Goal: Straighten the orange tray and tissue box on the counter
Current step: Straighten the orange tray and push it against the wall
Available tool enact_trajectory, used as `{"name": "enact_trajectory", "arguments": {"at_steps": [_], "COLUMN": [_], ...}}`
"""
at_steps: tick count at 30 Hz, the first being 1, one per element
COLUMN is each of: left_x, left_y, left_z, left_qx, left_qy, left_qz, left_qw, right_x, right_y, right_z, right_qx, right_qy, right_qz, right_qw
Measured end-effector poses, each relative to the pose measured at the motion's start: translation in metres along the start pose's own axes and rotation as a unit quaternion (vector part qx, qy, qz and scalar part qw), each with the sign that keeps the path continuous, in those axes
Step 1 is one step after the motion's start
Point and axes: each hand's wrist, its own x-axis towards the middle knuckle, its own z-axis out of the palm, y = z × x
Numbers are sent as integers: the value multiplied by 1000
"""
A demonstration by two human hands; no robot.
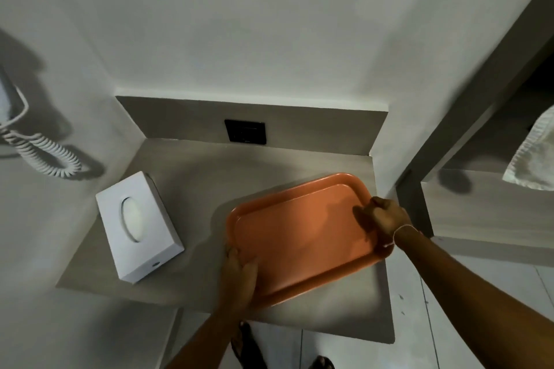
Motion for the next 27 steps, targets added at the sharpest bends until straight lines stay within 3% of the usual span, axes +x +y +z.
{"name": "enact_trajectory", "arguments": {"at_steps": [6, 12, 18, 27], "left_x": [90, 170, 197, 209], "left_y": [33, 53, 67, 65], "left_z": [-46, -63, -65, -57], "left_qx": [78, 95, 93, 140], "left_qy": [-50, -89, -136, -155], "left_qz": [47, 69, 72, 95], "left_qw": [995, 989, 984, 973], "right_x": [-15, -4, 14, 28], "right_y": [-16, -36, -46, -44], "right_z": [30, 59, 72, 77], "right_qx": [80, 80, 71, 4], "right_qy": [59, 101, 142, 130], "right_qz": [38, 58, 68, 77], "right_qw": [994, 990, 985, 989]}}
